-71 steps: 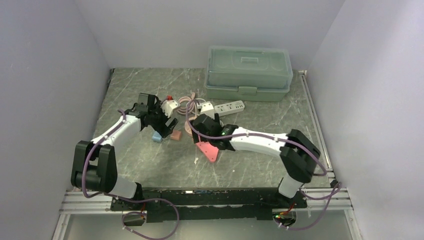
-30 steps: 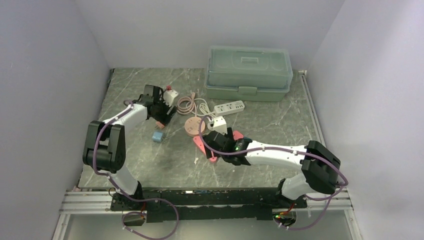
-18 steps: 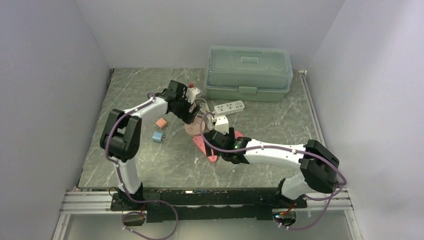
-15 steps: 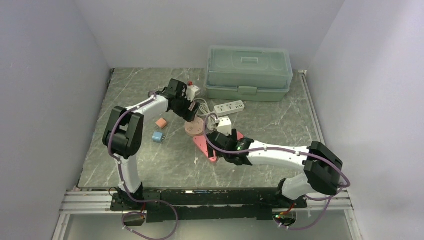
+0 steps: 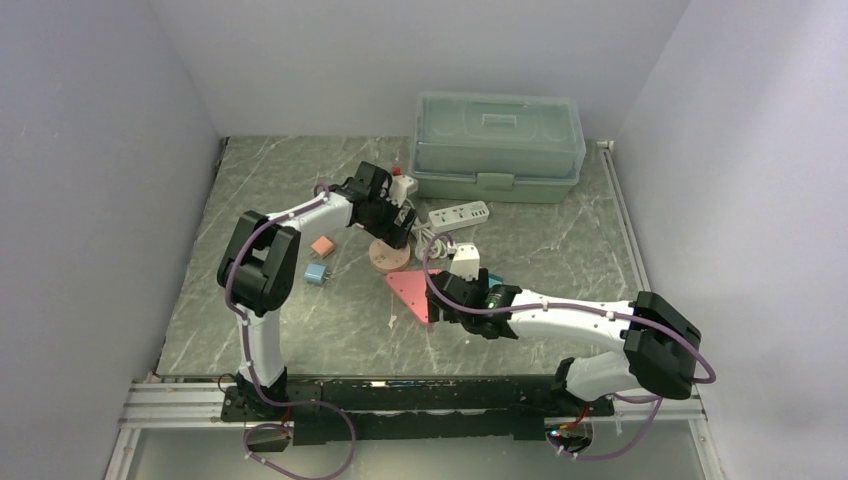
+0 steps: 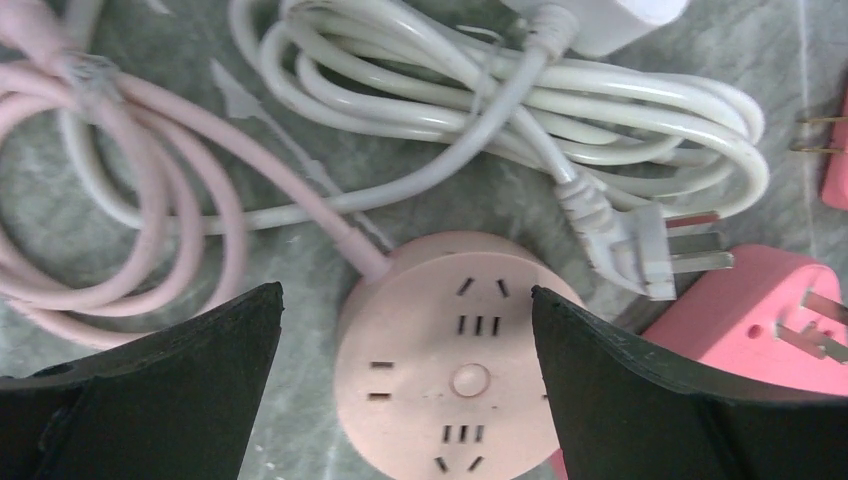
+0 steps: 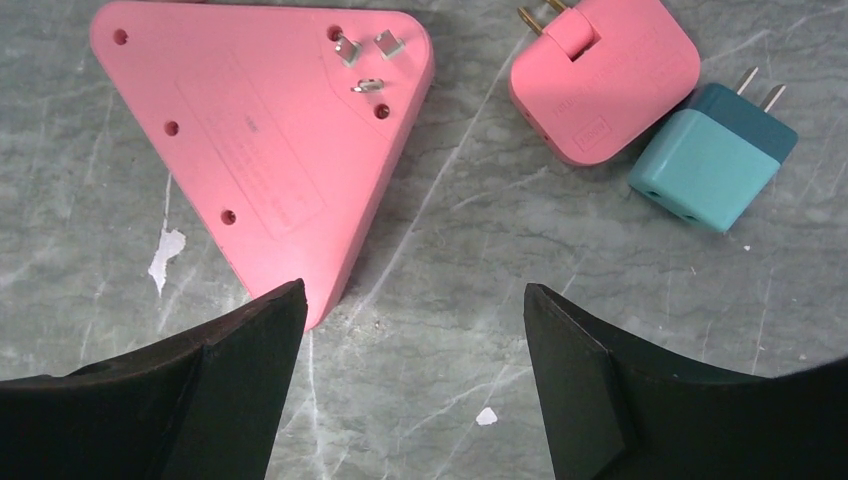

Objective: Insert the plug
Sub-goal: Move the socket to the center of the board.

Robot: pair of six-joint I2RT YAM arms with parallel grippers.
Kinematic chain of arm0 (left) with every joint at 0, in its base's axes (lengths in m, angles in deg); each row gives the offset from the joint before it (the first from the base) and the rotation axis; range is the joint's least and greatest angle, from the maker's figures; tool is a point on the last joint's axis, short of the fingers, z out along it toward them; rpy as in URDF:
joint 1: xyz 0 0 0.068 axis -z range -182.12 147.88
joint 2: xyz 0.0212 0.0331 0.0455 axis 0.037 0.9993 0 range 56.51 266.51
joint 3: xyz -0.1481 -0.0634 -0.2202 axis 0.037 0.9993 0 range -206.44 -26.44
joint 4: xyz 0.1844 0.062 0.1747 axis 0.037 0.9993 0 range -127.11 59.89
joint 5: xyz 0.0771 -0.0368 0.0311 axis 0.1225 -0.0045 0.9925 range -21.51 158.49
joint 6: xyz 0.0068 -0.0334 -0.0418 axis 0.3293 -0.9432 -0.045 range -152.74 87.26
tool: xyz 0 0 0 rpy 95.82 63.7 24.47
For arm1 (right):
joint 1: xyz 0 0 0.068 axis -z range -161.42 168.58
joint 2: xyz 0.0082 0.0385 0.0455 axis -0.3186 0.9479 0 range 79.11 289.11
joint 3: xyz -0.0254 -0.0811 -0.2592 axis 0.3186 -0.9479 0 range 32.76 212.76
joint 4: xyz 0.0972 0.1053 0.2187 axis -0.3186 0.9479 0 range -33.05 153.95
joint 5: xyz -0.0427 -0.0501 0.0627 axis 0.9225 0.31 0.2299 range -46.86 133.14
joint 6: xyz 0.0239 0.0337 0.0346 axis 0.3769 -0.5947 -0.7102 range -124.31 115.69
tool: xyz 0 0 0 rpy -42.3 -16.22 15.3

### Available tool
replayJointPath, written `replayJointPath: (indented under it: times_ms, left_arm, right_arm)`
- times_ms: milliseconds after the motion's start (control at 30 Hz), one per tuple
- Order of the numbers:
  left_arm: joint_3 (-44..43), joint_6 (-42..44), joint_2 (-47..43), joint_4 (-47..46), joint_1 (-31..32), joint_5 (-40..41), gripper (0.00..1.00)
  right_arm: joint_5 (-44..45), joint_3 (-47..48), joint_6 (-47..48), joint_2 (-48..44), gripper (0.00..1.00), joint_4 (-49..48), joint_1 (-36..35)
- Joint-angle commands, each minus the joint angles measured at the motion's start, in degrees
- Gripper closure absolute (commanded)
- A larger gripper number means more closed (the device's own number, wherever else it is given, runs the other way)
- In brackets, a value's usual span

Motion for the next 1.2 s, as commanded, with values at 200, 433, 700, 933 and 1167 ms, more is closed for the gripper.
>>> replayJointPath:
  times_ms: [200, 433, 700, 933, 1167]
  left_arm:
    - [1.12, -1.86, 2.93, -1.61, 1.53, 1.75, 0.01]
    - [4.51, -2.17, 1.40, -1.47, 1.56, 5.10, 0.18]
    - [16.02, -5.74, -8.16, -1.76, 1.32, 6.32, 0.30]
    - [20.21, -9.99, -13.72, 1.23, -1.00, 0.86, 0.34]
    - [15.86, -8.06, -18.13, 6.27, -7.71, -8.64, 0.26]
  right_arm:
    - [0.74, -1.80, -2.29, -1.58, 0.16, -0.85, 0.11]
    - [1.24, -2.33, -1.72, -2.01, 0.17, -1.38, 0.14]
    - [1.20, -1.83, -0.27, -0.67, 0.18, -2.25, 0.14]
    - [2.30, 0.21, 3.14, -0.46, 0.19, -2.29, 0.52]
    - [2.40, 7.72, 10.56, 1.72, 0.19, -2.65, 6.60]
